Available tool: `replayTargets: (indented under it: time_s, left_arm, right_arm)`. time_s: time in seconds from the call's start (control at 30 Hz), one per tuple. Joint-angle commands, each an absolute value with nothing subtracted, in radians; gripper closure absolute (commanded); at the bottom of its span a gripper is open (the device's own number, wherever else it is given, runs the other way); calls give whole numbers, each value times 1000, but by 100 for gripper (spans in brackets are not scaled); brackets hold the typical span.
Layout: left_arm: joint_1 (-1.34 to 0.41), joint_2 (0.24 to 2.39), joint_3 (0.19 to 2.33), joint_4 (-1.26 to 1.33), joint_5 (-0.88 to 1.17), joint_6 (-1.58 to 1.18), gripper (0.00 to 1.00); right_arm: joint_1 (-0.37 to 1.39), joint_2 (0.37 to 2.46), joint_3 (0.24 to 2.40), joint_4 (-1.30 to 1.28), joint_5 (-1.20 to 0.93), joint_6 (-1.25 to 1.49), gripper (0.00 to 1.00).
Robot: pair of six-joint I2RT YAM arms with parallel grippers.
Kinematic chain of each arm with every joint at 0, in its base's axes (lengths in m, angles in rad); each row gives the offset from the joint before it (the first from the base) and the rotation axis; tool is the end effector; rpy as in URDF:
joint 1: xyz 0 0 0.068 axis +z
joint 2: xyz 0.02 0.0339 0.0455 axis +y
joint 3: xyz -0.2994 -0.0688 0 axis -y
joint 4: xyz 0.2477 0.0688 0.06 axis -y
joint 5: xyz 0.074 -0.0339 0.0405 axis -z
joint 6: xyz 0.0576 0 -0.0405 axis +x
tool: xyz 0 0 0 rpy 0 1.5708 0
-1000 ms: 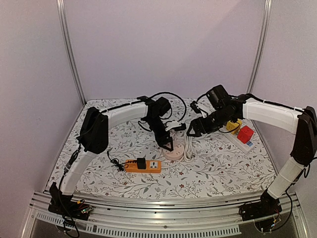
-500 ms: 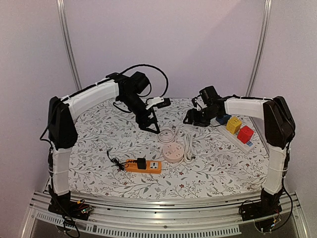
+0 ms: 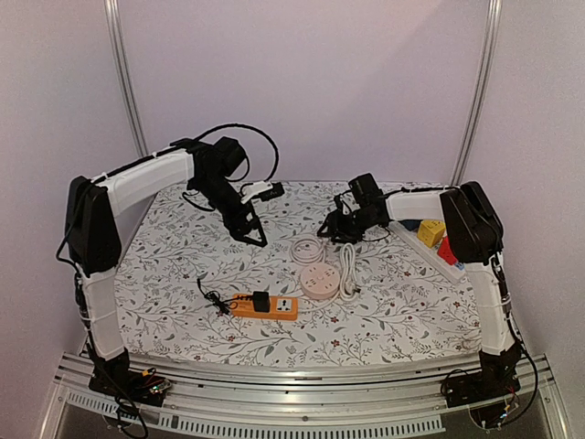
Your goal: Insert the plug
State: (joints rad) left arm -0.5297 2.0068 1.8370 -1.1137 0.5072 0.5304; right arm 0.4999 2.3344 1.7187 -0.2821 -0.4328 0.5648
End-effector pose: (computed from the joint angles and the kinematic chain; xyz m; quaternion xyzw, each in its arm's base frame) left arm 0.3621 -0.2444 0.2829 0.5154 0.8084 -0.2483 0.1387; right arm 0.4646 0.2813 0.1369 -0.0409 0.9237 0.3383 0.1750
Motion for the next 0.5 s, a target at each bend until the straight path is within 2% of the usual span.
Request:
replayTargets:
  time_s: [0.0,0.13,0.33,0.47]
  left_arm:
    - [-534,1963,1841,-1094,505,529,11]
    - [-534,1962,1842,-1095,506,528,11]
    - [-534,1954,1841,-1098,503,530,10]
    - [-534,1946,1837,-1103,500,535,10]
  right_arm:
    - [520,2412,1761,-289,-497,590,49]
    - [527,2436,1785,-285,-529,600,53]
    - [533,2449,1785,-275,-558,582,77]
    - [535,2408,1763,-246,-581,555,85]
